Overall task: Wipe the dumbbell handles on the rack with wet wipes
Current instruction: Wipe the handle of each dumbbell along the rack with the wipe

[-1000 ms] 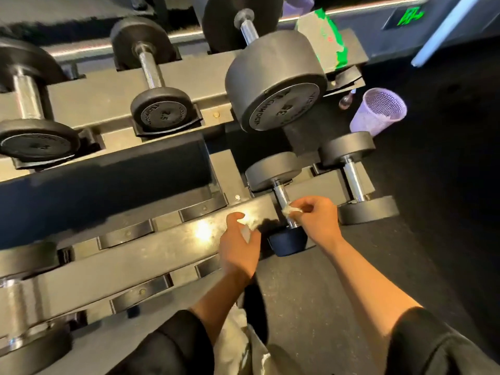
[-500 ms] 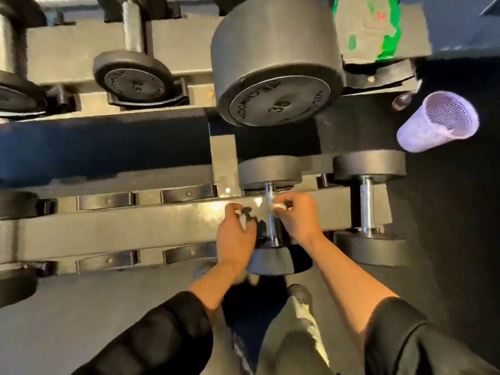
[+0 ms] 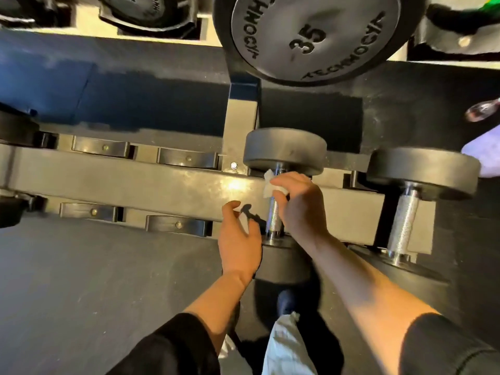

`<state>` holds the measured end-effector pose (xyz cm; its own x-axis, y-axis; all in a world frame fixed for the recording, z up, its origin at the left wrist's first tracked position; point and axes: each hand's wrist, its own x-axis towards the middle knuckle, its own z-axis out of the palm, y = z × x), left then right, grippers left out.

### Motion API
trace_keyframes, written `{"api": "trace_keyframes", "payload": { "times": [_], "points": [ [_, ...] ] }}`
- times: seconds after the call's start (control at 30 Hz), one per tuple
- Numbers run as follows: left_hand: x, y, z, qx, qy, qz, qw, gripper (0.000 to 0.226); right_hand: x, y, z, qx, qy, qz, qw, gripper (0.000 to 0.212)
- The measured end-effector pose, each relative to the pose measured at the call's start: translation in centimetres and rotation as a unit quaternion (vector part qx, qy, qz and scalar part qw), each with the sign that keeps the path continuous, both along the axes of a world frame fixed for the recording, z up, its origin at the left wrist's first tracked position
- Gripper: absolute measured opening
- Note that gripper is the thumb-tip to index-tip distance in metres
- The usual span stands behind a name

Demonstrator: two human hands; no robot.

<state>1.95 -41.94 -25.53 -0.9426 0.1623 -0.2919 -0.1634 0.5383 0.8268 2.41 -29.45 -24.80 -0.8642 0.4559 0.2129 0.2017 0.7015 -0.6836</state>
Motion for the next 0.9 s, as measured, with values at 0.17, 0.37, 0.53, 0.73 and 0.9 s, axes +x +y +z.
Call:
{"api": "trace_keyframes", "payload": {
  "times": [0.17,0.37,0.53,0.73,0.9],
  "points": [
    [-0.2,-0.4,-0.8,0.025,0.025,0.0,0.999,0.032,-1.8,0.3,-2.2,0.174,0.04,0.071,0.981,0.022],
    [-0.2,-0.5,-1.3,0.028,0.03,-0.006,0.999,0.032,-2.0,0.0,-3.1,0.266,-0.061,0.118,0.955,0.019],
    [-0.2,-0.5,-1.4,0.033,0.0,-0.007,0.999,0.031,-1.9,-0.4,-1.7,0.232,-0.141,0.097,0.958,0.015],
    [-0.4,-0.5,-1.3,0.018,-0.022,-0.011,1.0,0.032,-1.8,-1.0,-1.7,0.239,-0.159,0.099,0.953,0.021],
    [-0.3,-0.6,-1.4,0.026,-0.035,-0.005,0.999,0.034,-1.2,-1.1,-1.1,0.28,-0.209,0.148,0.925,0.02]
  ]
}}
